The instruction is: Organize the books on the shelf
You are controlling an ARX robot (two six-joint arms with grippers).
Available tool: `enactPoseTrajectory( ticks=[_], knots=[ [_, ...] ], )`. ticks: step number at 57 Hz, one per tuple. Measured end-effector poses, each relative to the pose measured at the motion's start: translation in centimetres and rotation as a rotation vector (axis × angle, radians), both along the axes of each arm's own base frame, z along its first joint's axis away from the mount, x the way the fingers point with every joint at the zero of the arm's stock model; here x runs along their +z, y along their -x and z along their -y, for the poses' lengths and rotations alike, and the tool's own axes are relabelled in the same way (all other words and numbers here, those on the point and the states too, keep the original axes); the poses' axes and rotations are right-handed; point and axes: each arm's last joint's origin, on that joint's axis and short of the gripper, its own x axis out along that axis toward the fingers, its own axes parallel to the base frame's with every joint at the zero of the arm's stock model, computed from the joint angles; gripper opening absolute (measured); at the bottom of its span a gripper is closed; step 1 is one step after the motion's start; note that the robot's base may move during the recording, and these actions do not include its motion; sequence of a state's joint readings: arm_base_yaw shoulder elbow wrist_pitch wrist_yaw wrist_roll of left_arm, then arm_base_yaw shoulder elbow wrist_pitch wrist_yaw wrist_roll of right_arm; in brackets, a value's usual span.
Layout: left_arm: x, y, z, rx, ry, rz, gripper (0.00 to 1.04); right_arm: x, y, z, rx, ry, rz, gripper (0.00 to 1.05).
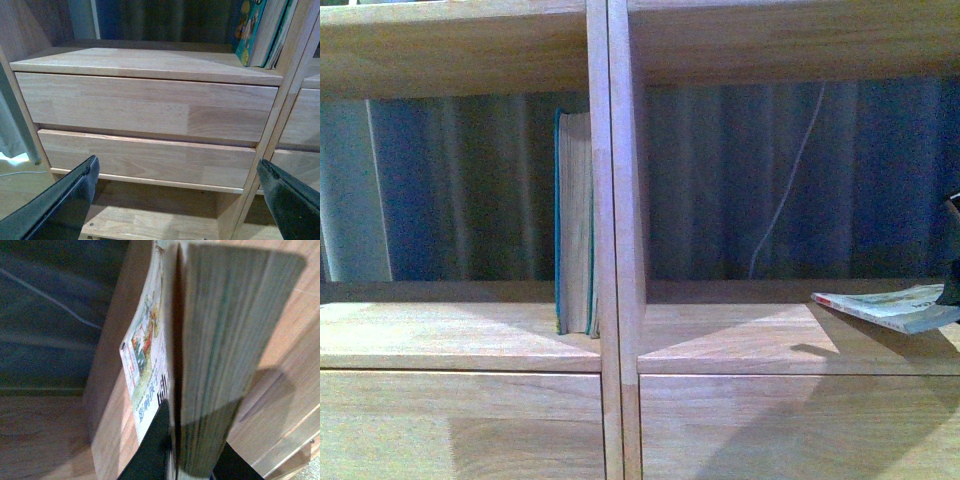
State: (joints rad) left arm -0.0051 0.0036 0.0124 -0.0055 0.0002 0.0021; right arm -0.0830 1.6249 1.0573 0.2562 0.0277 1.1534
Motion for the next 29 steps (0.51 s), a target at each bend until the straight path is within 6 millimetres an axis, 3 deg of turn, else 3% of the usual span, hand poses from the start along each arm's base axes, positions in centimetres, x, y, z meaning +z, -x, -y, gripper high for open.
enactPoseTrajectory(
  ticks=[13,29],
  knots=[
    [0.0,0.0,0.0,0.0,0.0,0.0,0.97,2.4,2.3,0.7,0.084,0.024,0.098,0.07],
    [0.0,0.0,0.0,0.0,0.0,0.0,0.97,5.4,6.7,2.4,0.175,0.063,0.262,0.07]
  ],
)
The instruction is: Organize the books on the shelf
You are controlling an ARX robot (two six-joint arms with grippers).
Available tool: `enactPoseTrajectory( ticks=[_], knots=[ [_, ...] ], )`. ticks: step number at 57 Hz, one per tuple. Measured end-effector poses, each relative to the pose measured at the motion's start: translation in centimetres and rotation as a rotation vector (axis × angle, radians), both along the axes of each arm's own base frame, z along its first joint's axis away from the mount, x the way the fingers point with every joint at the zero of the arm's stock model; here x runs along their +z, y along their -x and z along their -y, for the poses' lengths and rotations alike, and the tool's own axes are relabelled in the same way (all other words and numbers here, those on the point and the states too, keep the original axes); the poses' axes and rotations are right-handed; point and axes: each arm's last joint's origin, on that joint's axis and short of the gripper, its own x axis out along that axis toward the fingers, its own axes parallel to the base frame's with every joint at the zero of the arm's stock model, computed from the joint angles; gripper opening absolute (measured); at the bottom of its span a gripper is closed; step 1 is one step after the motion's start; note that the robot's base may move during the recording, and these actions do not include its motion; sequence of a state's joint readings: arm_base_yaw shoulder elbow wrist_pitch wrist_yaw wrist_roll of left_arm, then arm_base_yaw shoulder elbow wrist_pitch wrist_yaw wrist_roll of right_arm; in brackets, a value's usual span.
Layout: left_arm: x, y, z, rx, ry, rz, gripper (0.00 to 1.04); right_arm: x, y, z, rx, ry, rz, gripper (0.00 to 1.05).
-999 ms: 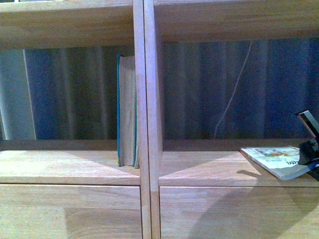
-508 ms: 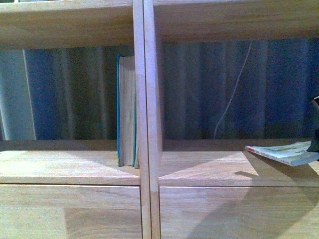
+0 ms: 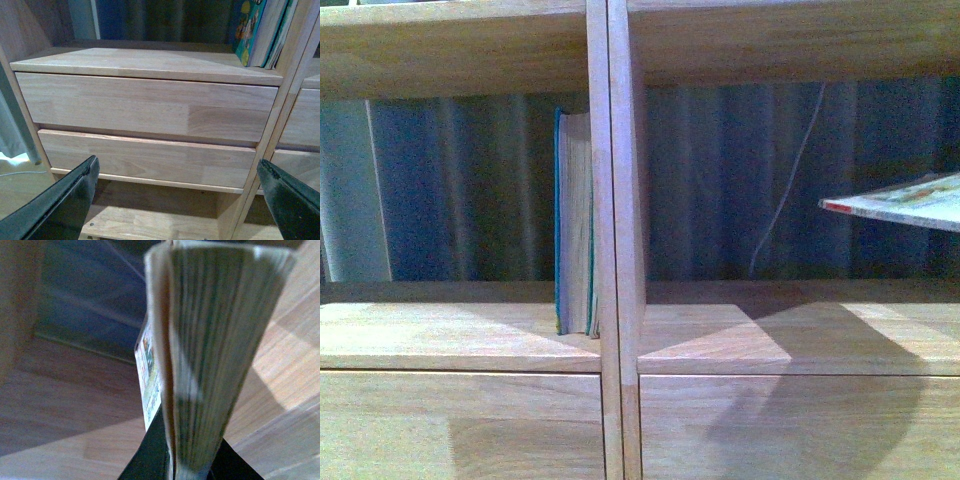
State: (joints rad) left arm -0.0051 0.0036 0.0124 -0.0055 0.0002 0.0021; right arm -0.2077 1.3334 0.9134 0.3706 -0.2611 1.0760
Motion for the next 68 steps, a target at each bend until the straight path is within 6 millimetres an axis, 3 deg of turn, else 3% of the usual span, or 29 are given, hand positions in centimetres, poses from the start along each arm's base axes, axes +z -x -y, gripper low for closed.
enactPoseTrajectory(
  ticks=[22,30,41,55,68],
  knots=[
    [0.0,0.0,0.0,0.0,0.0,0.0,0.97,1.7,6.7,0.9,0.126,0.062,0.259,0.07],
    [0.0,0.0,0.0,0.0,0.0,0.0,0.97,2.1,9.2,-0.7,0.197,0.069,0.336,0.07],
    [0.0,0.0,0.0,0.0,0.0,0.0,0.97,0.7,11.2,-4.6,0.345,0.051,0.353,0.07],
    [0.0,0.0,0.0,0.0,0.0,0.0,0.97,0.8,10.7,-9.3,0.456,0.042,0.387,0.07],
    [0.0,0.0,0.0,0.0,0.0,0.0,0.97,2.4,6.8,-11.7,0.455,0.053,0.394,0.07]
  ],
)
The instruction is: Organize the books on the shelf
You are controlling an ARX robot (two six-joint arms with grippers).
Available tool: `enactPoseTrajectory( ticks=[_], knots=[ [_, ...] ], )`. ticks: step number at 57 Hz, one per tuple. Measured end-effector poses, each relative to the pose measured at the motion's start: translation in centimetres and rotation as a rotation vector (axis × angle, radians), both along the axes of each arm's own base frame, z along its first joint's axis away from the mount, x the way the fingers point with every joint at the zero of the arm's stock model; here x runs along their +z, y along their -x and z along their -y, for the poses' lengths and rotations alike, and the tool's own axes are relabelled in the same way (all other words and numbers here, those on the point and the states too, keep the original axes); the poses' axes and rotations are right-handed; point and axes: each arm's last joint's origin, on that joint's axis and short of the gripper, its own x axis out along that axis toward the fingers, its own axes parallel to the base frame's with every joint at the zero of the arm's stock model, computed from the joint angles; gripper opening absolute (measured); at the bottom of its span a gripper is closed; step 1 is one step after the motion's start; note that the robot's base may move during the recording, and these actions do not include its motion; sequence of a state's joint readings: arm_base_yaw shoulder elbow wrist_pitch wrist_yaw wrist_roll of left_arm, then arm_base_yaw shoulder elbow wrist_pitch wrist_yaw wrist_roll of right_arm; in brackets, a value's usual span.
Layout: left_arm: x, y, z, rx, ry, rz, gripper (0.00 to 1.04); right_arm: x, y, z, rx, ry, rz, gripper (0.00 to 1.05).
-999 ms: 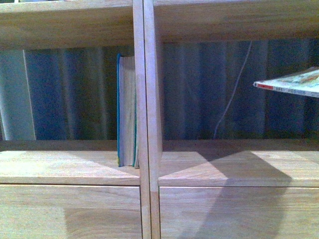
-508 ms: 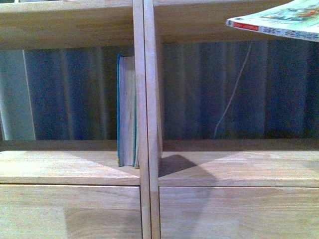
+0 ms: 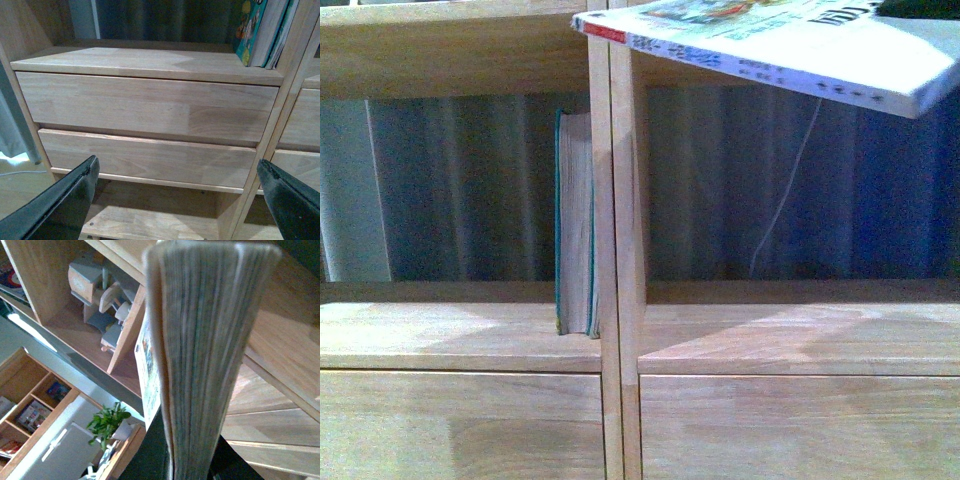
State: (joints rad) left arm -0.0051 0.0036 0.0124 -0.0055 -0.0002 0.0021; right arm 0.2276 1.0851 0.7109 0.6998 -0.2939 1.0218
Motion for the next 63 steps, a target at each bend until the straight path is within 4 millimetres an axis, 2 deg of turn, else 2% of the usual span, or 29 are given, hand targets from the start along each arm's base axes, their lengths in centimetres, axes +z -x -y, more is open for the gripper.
enactPoseTrajectory(
  ticks=[12,20,27,30,35,43,54,59,63],
  knots=[
    [0.0,0.0,0.0,0.0,0.0,0.0,0.97,1.7,-3.4,-0.7,-0.025,0.01,0.015,0.07],
    [0.0,0.0,0.0,0.0,0.0,0.0,0.97,2.5,-4.0,-0.9,-0.009,0.015,0.033,0.07],
    [0.0,0.0,0.0,0.0,0.0,0.0,0.97,2.7,-4.0,-0.3,-0.007,0.019,0.052,0.07],
    [0.1,-0.1,0.0,-0.096,0.09,0.003,0.97,2.6,-3.8,0.0,-0.011,0.022,0.052,0.07],
    [0.0,-0.2,0.3,-0.291,0.349,-0.066,0.97,2.4,-3.6,0.4,-0.019,0.026,0.051,0.07],
    [0.4,-0.2,0.4,-0.333,0.496,-0.104,0.97,2.2,-3.7,1.0,-0.037,0.029,0.044,0.07],
    [3.0,-0.1,0.2,-0.407,0.536,-0.106,0.97,2.2,-3.8,1.5,-0.047,0.034,0.039,0.07],
    [5.2,-0.2,0.0,-0.438,0.529,-0.1,0.97,2.1,-3.9,1.6,-0.053,0.037,0.034,0.07],
    [7.7,-0.2,0.1,-0.511,0.512,-0.085,0.97,2.0,-4.0,1.6,-0.057,0.037,0.03,0.07]
  ],
)
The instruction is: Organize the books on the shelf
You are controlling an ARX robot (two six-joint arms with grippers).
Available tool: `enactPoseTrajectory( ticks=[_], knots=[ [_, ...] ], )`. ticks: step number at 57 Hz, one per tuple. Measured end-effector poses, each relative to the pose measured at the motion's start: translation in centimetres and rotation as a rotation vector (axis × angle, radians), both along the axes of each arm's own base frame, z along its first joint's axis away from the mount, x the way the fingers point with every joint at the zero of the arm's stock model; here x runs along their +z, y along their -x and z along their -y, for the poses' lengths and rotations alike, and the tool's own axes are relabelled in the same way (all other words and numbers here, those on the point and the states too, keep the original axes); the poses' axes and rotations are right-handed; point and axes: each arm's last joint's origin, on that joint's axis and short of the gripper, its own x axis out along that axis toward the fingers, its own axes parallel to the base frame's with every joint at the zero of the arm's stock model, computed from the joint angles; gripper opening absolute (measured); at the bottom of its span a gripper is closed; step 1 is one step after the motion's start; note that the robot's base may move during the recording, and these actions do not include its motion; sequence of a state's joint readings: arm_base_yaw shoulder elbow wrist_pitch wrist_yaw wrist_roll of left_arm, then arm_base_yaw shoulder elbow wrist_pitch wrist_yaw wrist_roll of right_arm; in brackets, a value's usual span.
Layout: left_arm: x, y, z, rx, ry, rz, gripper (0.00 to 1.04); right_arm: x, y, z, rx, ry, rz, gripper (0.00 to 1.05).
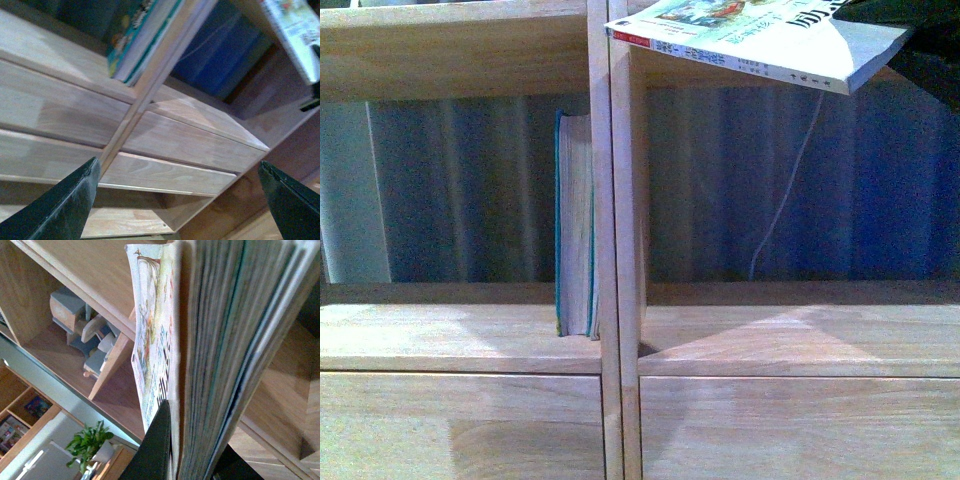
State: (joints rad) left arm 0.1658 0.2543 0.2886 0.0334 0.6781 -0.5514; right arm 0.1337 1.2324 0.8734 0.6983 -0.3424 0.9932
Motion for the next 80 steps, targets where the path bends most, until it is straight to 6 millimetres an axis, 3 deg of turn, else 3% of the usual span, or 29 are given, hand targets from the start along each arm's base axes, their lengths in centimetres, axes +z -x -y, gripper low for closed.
enactPoseTrajectory(
  ticks=[10,25,40,63,80],
  knots=[
    [4.5,-1.8,0.6,-0.081,0.04,0.084,0.97,0.5,0.1,-0.8,0.008,-0.008,0.003,0.07],
    [6.9,-6.2,3.1,-0.184,0.119,0.082,0.97,1.8,0.4,-1.9,0.04,-0.016,0.033,0.07],
    [9.0,-8.6,4.4,-0.225,0.162,0.112,0.97,2.8,1.8,-2.7,0.081,-0.024,0.069,0.07],
    [11.5,-10.1,5.8,-0.269,0.193,0.155,0.97,5.1,5.8,-3.4,0.207,-0.055,0.165,0.07],
    [13.1,-9.3,7.7,-0.332,0.221,0.192,0.97,3.7,5.9,-4.4,0.237,-0.055,0.118,0.07]
  ],
)
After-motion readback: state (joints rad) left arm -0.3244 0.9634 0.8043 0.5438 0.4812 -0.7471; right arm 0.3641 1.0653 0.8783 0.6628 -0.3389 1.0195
